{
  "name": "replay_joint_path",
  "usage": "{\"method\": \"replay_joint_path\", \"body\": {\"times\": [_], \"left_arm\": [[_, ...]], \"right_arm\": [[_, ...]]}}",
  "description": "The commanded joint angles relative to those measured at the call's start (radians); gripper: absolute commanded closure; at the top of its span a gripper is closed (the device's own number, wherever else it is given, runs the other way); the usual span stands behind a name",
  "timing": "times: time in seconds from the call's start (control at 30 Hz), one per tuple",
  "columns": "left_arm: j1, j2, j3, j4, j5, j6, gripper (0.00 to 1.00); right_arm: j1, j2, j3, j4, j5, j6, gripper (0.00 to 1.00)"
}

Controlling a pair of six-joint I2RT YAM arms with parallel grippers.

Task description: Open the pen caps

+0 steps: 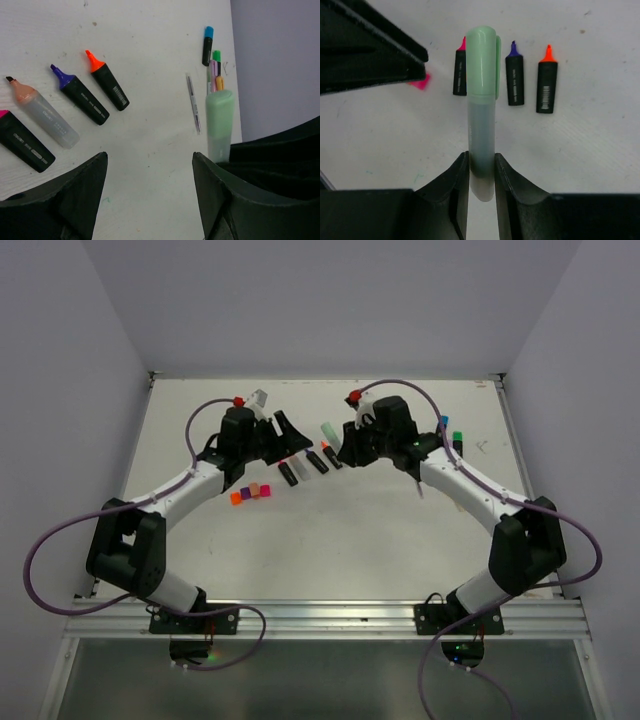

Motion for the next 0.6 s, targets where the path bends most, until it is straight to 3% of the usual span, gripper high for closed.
{"method": "replay_joint_path", "body": {"times": [0.0,0.57], "left_arm": [[-0.004,-0.008,0.046,0.053,0.021,-0.041,0.28],[-0.046,-0.019,0.014,0.067,-0.028,-0.084,0.23]], "right_arm": [[0.032,-0.037,-0.048,0.016,-0.087,0.03,1.0],[0.142,-0.031,-0.086,0.09,-0.041,0.067,1.0]]}}
